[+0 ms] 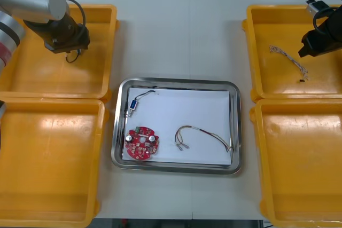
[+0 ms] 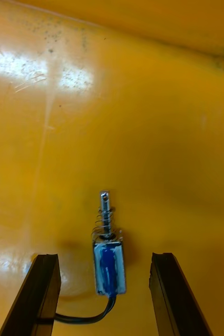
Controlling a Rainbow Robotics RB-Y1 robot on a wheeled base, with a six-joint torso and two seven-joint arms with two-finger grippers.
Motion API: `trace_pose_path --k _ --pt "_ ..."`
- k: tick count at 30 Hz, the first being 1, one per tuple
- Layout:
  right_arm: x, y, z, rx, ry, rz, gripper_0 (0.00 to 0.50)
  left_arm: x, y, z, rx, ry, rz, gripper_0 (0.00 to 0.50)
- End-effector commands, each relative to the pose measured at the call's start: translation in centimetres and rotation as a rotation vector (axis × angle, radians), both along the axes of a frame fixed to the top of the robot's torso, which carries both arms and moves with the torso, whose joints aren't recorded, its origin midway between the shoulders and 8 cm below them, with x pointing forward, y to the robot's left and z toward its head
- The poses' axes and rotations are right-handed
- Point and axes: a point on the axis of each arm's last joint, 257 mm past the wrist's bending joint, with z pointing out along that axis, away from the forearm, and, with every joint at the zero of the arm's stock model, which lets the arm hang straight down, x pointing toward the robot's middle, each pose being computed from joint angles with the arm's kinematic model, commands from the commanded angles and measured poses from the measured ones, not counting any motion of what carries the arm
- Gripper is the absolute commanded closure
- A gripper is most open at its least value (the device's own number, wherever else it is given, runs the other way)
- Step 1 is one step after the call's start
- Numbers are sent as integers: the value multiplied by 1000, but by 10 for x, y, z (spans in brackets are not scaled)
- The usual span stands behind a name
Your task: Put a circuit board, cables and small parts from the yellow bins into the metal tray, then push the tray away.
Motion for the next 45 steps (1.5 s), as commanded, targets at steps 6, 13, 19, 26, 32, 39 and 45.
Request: trace_pose_path --k 6,13,19,26,32,39,45 --pt "34 31 29 -77 -78 176 0 13 -23 7 38 -49 -94 0" --pt "39 40 15 -66 -82 186 0 12 -19 -3 37 -51 -94 0" --pt "41 39 -3 -61 -78 175 0 10 -17 -6 42 -44 -97 0" --pt "43 39 -17 -61 -79 163 0 7 -15 -13 45 -34 -96 0" --pt "44 36 -28 -57 -84 147 0 7 -14 -13 48 -33 -98 95" --pt "40 32 -41 -61 -75 145 0 4 -13 -16 57 -20 -111 500" --pt "40 35 -42 -49 -76 145 334 3 -13 -15 62 -14 -117 500"
